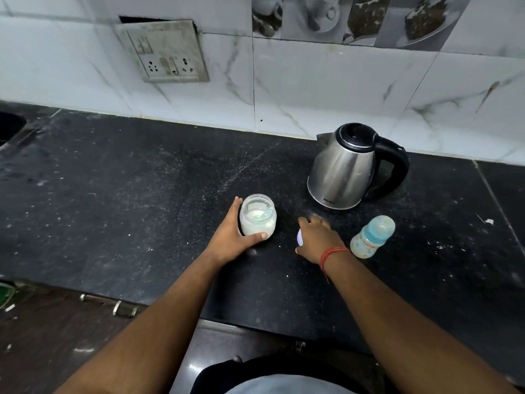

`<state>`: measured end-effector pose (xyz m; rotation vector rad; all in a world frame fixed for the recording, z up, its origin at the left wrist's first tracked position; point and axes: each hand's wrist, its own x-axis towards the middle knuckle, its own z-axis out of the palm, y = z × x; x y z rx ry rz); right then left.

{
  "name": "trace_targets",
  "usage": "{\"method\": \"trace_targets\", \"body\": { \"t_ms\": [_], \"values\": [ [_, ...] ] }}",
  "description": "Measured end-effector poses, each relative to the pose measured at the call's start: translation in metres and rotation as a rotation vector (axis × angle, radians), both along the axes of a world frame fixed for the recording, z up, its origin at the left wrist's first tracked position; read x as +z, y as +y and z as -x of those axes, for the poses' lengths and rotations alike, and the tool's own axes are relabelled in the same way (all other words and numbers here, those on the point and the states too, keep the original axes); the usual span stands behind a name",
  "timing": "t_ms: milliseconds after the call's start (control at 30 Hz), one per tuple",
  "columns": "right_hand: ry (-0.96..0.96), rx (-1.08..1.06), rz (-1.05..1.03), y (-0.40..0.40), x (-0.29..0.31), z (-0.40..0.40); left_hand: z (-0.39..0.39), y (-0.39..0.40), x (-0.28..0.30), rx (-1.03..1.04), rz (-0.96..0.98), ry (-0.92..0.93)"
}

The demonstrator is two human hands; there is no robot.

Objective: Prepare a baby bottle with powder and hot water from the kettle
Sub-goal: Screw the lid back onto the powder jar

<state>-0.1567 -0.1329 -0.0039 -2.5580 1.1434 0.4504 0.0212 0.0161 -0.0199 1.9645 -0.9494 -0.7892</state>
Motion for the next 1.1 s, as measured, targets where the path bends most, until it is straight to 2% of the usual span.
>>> {"method": "trace_targets", "body": {
  "t_ms": [133, 267, 533, 700, 833, 1100],
  "values": [
    [-0.051, 0.003, -0.021, -0.004, -0.002, 0.006, 0.005, -0.008, 0.000, 0.015, 0.074, 0.049],
    [-0.151, -0.030, -0.044, -0.008, 0.001, 0.012, 0.009, -0.013, -0.003, 0.066, 0.106, 0.010],
    [-0.648, -0.353, -0.364, -0.028, 0.035, 0.014, 0.023, -0.028, 0.002, 0.161, 0.225, -0.051],
    [-0.883, -0.329, -0.466, -0.041, 0.075, 0.017, 0.036, -0.048, 0.017, 0.089, 0.271, -0.109],
    [-0.852, -0.157, -0.325, -0.050, 0.105, 0.026, 0.048, -0.068, 0.035, -0.003, 0.295, -0.158],
    [-0.632, 0.148, -0.092, -0.069, 0.135, 0.047, 0.074, -0.097, 0.064, -0.163, 0.351, -0.203]
  ]
}}
